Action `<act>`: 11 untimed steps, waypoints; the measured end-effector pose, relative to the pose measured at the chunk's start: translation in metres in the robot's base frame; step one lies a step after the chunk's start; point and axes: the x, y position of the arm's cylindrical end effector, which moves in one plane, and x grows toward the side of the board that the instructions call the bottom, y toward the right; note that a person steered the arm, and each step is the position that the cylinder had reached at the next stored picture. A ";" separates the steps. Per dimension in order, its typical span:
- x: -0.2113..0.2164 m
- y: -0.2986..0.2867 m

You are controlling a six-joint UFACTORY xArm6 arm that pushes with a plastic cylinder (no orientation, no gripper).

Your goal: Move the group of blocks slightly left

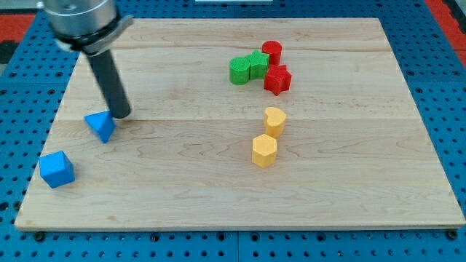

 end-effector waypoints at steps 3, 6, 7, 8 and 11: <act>0.005 0.148; -0.035 0.332; -0.073 0.309; -0.078 0.267; -0.107 0.242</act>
